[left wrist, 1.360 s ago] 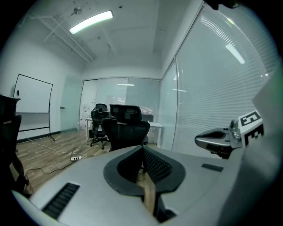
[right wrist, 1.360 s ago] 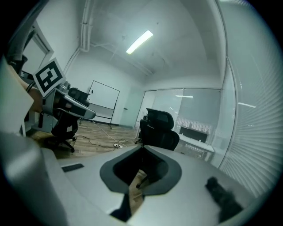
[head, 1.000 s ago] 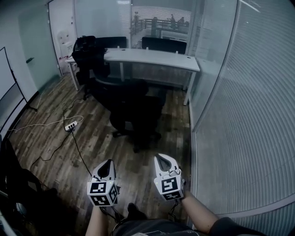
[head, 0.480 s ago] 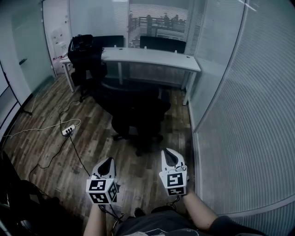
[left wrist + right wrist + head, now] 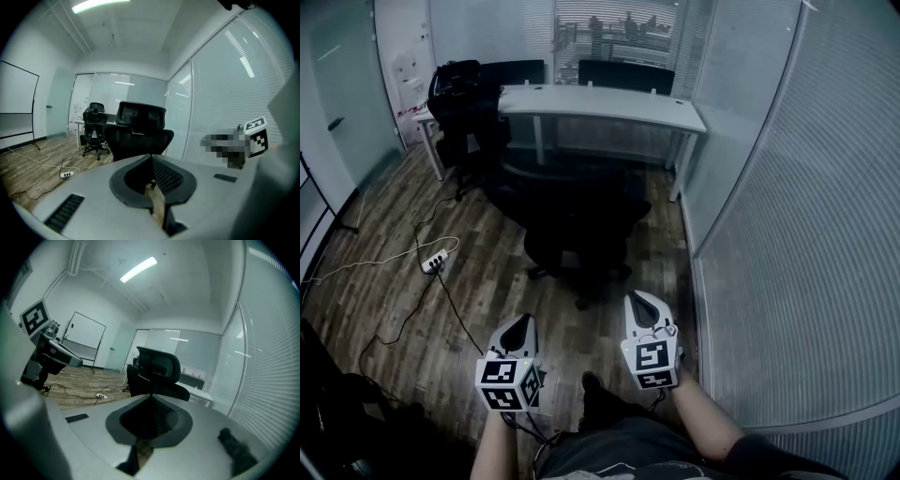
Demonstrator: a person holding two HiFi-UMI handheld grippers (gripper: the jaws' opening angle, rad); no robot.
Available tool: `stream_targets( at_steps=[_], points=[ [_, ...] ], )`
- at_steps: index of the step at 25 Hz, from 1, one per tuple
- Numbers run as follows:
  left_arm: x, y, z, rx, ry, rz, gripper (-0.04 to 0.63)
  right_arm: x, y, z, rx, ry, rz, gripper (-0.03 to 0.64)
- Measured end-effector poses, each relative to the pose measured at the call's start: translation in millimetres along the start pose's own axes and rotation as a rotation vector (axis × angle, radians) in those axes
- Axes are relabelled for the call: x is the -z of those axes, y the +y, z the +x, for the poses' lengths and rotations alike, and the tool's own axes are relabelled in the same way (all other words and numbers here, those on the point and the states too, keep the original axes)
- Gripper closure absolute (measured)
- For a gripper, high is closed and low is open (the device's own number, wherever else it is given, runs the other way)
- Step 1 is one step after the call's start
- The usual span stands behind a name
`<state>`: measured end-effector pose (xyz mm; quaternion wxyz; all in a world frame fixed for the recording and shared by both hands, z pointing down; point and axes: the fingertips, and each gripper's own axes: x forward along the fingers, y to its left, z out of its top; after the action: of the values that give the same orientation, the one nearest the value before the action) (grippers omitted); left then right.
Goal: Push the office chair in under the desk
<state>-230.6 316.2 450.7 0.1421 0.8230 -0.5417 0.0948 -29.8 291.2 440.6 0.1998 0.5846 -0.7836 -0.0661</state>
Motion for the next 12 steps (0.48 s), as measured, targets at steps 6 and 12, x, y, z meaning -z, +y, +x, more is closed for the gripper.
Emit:
stream_targets(
  at_steps=[6,12],
  points=[
    [-7.3,19.8,27.6,-0.013,0.006,0.006,0.578,-1.0,-6.2,35.4,0.014,0.001,-0.021,0.592],
    [-13.2,46.2,72.5,-0.033,0.038,0.028,0.578,-2.5,-27.8,90.8,0.037,0.008,-0.025,0.592]
  ],
)
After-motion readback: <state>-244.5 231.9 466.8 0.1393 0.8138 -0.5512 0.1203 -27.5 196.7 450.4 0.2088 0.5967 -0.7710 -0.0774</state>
